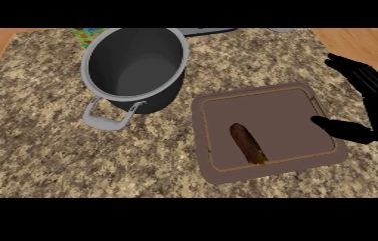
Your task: Pick the sweet potato from the tray and place it in the pot
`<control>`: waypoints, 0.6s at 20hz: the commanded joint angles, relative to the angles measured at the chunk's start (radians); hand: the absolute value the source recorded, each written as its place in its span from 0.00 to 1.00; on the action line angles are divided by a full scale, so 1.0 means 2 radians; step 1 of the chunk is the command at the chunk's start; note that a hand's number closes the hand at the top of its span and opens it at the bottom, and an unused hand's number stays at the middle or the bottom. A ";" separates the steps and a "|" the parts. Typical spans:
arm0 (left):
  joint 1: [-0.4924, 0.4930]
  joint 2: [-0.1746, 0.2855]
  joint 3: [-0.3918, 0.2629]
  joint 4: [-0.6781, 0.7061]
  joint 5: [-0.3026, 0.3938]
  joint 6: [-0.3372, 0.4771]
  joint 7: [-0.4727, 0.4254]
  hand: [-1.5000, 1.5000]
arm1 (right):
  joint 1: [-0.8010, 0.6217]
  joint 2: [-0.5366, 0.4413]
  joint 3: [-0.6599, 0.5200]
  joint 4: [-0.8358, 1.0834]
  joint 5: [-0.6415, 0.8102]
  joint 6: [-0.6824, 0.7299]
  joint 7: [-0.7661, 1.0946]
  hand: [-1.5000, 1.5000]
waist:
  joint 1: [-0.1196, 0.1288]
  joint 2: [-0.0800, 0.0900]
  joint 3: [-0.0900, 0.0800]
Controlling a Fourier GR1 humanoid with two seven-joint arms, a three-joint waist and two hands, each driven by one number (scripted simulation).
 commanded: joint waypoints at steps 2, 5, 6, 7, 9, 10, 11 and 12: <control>-0.110 -0.044 -0.002 -0.086 0.029 0.004 -0.057 0.50 | 0.032 -0.025 0.029 -0.025 0.072 -0.001 0.036 0.00 | -0.020 0.009 -0.011; -0.111 -0.039 0.002 -0.091 0.029 -0.005 -0.059 0.50 | 0.033 -0.028 0.054 -0.040 0.102 0.018 0.075 0.00 | -0.016 0.013 -0.012; -0.109 -0.038 0.004 -0.085 0.026 -0.005 -0.062 0.50 | 0.032 -0.032 0.060 -0.046 0.115 0.027 0.092 0.00 | -0.014 0.014 -0.013; -0.111 -0.034 0.011 -0.090 0.029 -0.006 -0.064 0.50 | 0.033 -0.029 0.069 -0.049 0.125 0.034 0.105 0.00 | -0.009 0.015 -0.012; -0.109 -0.042 0.005 -0.094 0.029 -0.009 -0.066 0.50 | 0.037 -0.031 0.083 -0.053 0.140 0.055 0.136 0.00 | -0.005 0.018 -0.012; -0.109 -0.034 0.009 -0.096 0.025 -0.012 -0.067 0.50 | 0.032 -0.030 0.095 -0.059 0.147 0.071 0.152 0.00 | -0.001 0.019 -0.013; -0.110 -0.040 0.008 -0.094 0.026 -0.011 -0.071 0.50 | 0.044 -0.032 0.108 -0.049 0.162 0.083 0.166 0.00 | 0.000 0.021 -0.013; -0.114 -0.038 0.008 -0.096 0.025 -0.012 -0.068 0.50 | 0.038 -0.039 0.109 -0.050 0.169 0.100 0.181 0.00 | -0.004 0.022 -0.014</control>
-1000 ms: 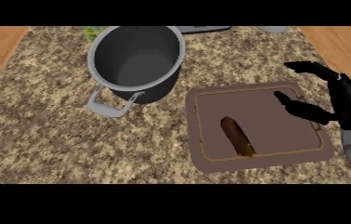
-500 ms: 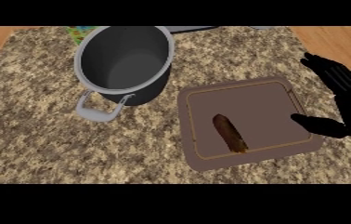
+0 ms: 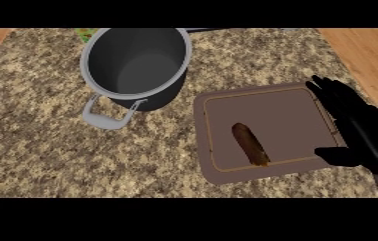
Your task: Pick the sweet potato from the tray and place it in the pot
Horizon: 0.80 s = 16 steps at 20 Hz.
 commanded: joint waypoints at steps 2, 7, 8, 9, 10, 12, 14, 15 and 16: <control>-0.110 -0.021 -0.009 -0.085 0.023 -0.010 -0.042 0.50 | 0.007 -0.009 0.043 0.002 0.053 0.070 0.089 0.00 | -0.004 0.008 -0.006; -0.120 -0.032 -0.016 -0.084 0.015 -0.012 -0.052 0.50 | 0.008 0.010 0.077 0.001 0.070 0.145 0.177 0.00 | 0.005 0.011 -0.006; -0.122 -0.033 -0.019 -0.087 0.018 -0.019 -0.051 0.50 | 0.003 0.005 0.080 0.004 0.074 0.167 0.191 0.00 | 0.008 0.013 -0.006; -0.124 -0.029 -0.018 -0.085 0.015 -0.020 -0.052 0.50 | -0.006 0.020 0.088 -0.004 0.075 0.180 0.210 0.00 | 0.014 0.013 -0.006; -0.124 -0.035 -0.022 -0.092 0.015 -0.022 -0.053 0.50 | -0.009 0.030 0.092 -0.008 0.073 0.191 0.227 0.00 | 0.016 0.013 -0.005; -0.134 -0.027 -0.019 -0.093 0.014 -0.027 -0.046 0.50 | -0.013 0.046 0.107 -0.006 0.082 0.215 0.260 0.00 | 0.019 0.016 -0.003; -0.146 -0.033 -0.021 -0.091 0.012 -0.024 -0.043 0.50 | -0.022 0.061 0.117 -0.010 0.085 0.238 0.286 0.00 | 0.018 0.016 -0.003; -0.147 -0.033 -0.023 -0.086 0.007 -0.025 -0.045 0.50 | -0.027 0.070 0.120 -0.010 0.084 0.254 0.302 0.00 | 0.024 0.016 -0.003; -0.147 -0.035 -0.023 -0.086 0.010 -0.030 -0.045 0.50 | -0.030 0.077 0.129 -0.016 0.084 0.270 0.315 0.00 | 0.025 0.015 -0.003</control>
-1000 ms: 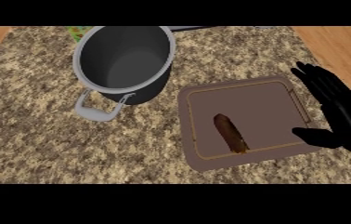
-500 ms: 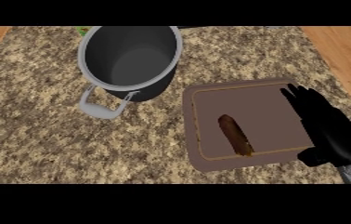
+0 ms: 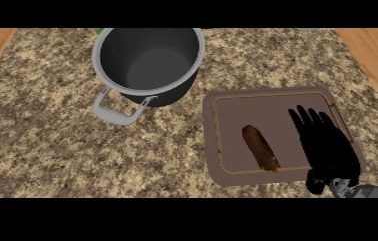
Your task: Pick the sweet potato from the tray and place it in the pot
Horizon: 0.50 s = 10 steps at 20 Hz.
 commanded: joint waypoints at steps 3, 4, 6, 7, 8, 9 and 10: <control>-0.130 -0.026 -0.022 -0.082 0.023 -0.013 -0.024 0.50 | -0.028 0.050 0.029 0.002 0.019 0.072 0.097 0.00 | -0.006 0.003 -0.001; -0.123 -0.030 -0.026 -0.076 0.020 -0.017 -0.028 0.50 | -0.034 0.059 0.034 -0.003 0.026 0.087 0.120 0.00 | 0.000 0.001 -0.001; -0.142 -0.031 -0.027 -0.077 0.021 -0.019 -0.020 0.50 | -0.045 0.075 0.038 0.008 0.028 0.100 0.136 0.00 | -0.003 0.004 -0.001; -0.133 -0.035 -0.029 -0.077 0.015 -0.017 -0.026 0.50 | -0.038 0.087 0.048 0.006 0.032 0.109 0.154 0.00 | 0.002 0.001 0.000; -0.143 -0.032 -0.030 -0.072 0.016 -0.023 -0.020 0.50 | -0.049 0.094 0.044 0.014 0.029 0.116 0.155 0.00 | 0.000 0.004 0.000; -0.147 -0.035 -0.027 -0.067 0.015 -0.021 -0.024 0.50 | -0.051 0.104 0.054 0.021 0.038 0.119 0.162 0.00 | 0.004 0.004 0.000; -0.147 -0.039 -0.032 -0.071 0.010 -0.019 -0.020 0.50 | -0.053 0.113 0.055 0.025 0.043 0.116 0.167 0.00 | 0.004 0.004 0.001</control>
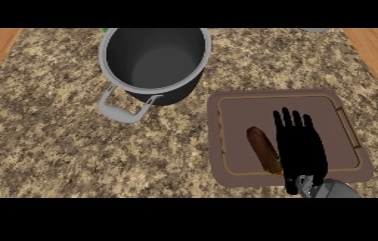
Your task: Pick the sweet potato from the tray and place it in the pot
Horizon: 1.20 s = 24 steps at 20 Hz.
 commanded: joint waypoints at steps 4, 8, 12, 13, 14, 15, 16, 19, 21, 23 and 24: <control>-0.129 -0.033 -0.027 -0.077 0.022 -0.016 -0.023 0.50 | -0.020 0.058 0.011 0.039 0.017 0.043 0.065 0.00 | -0.013 0.002 -0.001; -0.130 -0.046 -0.028 -0.070 0.012 -0.011 -0.031 0.50 | -0.019 0.076 0.006 0.064 0.031 0.044 0.076 0.00 | -0.010 0.001 -0.001; -0.137 -0.053 -0.027 -0.065 0.014 -0.018 -0.024 0.50 | -0.030 0.088 -0.003 0.080 0.043 0.053 0.076 0.00 | -0.012 0.001 -0.001; -0.133 -0.054 -0.027 -0.069 0.009 -0.014 -0.027 0.50 | -0.030 0.090 -0.003 0.075 0.045 0.058 0.076 0.00 | -0.011 -0.002 -0.001; -0.137 -0.054 -0.028 -0.068 0.006 -0.017 -0.026 0.50 | -0.034 0.093 -0.006 0.088 0.050 0.054 0.074 0.00 | -0.010 0.001 0.000; -0.150 -0.052 -0.025 -0.067 0.009 -0.018 -0.016 0.50 | -0.037 0.101 -0.001 0.086 0.053 0.051 0.068 0.00 | -0.018 0.001 -0.001; -0.143 -0.055 -0.024 -0.061 0.004 -0.016 -0.024 0.50 | -0.031 0.099 -0.003 0.090 0.055 0.056 0.068 0.00 | -0.014 0.000 -0.001; -0.143 -0.056 -0.022 -0.068 0.005 -0.023 -0.019 0.50 | -0.040 0.102 -0.020 0.097 0.059 0.060 0.064 0.00 | -0.015 0.000 0.000; -0.138 -0.062 -0.022 -0.063 -0.001 -0.022 -0.029 0.50 | -0.035 0.109 -0.023 0.104 0.063 0.063 0.064 0.00 | -0.010 -0.001 0.000; -0.144 -0.057 -0.012 -0.065 0.002 -0.024 -0.028 0.50 | -0.033 0.113 -0.024 0.111 0.062 0.068 0.054 0.00 | -0.010 0.000 0.000; -0.153 -0.054 -0.011 -0.067 0.008 -0.032 -0.016 0.50 | -0.031 0.116 -0.012 0.114 0.068 0.075 0.050 1.00 | -0.016 0.001 0.000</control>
